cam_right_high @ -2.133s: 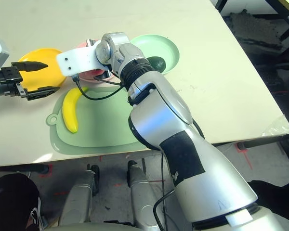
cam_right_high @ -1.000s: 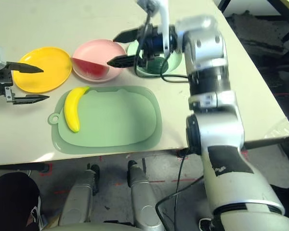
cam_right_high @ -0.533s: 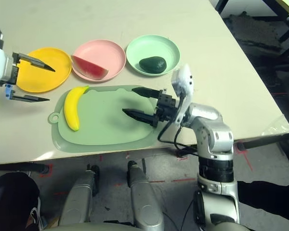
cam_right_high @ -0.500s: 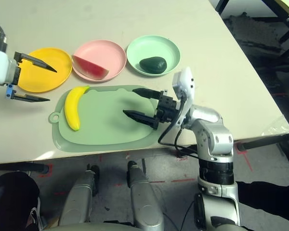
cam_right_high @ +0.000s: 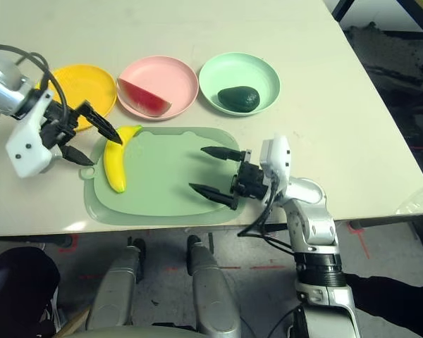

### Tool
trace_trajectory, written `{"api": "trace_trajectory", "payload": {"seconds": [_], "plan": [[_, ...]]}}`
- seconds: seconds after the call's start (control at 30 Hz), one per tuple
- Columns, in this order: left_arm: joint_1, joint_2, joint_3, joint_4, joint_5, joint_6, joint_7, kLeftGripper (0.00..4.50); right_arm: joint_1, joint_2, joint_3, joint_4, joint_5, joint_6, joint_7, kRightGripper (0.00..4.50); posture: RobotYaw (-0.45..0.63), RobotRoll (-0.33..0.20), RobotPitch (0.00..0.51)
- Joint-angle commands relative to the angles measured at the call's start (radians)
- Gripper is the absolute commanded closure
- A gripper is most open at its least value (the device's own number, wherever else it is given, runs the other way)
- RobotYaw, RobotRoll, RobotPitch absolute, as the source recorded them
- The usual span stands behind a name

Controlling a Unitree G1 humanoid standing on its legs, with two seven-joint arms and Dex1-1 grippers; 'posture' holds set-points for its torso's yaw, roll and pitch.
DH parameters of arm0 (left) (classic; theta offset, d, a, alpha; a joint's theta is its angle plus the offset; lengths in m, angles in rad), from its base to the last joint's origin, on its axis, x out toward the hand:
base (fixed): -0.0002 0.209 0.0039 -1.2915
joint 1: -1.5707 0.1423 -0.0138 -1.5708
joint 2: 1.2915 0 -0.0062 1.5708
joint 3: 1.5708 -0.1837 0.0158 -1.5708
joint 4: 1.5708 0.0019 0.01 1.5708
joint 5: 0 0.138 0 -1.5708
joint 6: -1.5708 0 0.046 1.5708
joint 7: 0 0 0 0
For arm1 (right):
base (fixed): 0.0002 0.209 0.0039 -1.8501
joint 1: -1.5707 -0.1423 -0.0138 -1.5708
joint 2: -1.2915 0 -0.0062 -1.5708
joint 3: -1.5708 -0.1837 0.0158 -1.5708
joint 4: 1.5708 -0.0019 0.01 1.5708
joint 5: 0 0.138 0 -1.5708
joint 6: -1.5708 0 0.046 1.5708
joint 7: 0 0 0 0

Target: Place the fruits into color-matched plates.

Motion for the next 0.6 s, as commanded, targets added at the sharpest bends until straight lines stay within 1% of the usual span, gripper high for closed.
{"api": "trace_trajectory", "payload": {"seconds": [0.03, 0.13, 0.43, 0.53, 0.6], "plan": [[-0.028, -0.017, -0.024, 0.034, -0.005, -0.001, -0.011, 0.0, 0.029, -0.015, 0.028, -0.007, 0.017, -0.06, 0.033, 0.01, -0.05, 0.0, 0.354], [-0.039, -0.023, -0.057, 0.028, -0.014, 0.007, -0.011, 0.0, 0.032, -0.02, 0.035, -0.008, 0.022, -0.066, 0.024, 0.01, -0.05, 0.0, 0.354], [-0.09, -0.033, -0.236, -0.001, -0.029, -0.021, -0.011, 0.0, 0.0, -0.034, 0.054, 0.002, 0.022, -0.054, -0.015, 0.01, -0.06, 0.0, 0.349], [-0.103, -0.058, -0.264, 0.018, -0.009, -0.043, -0.011, 0.0, -0.002, -0.034, 0.065, -0.013, 0.025, -0.047, -0.026, 0.01, -0.07, 0.0, 0.35], [-0.108, -0.077, -0.268, 0.058, 0.029, -0.045, -0.011, 0.0, 0.001, -0.035, 0.071, -0.025, 0.026, -0.041, -0.034, 0.01, -0.07, 0.0, 0.352]]}}
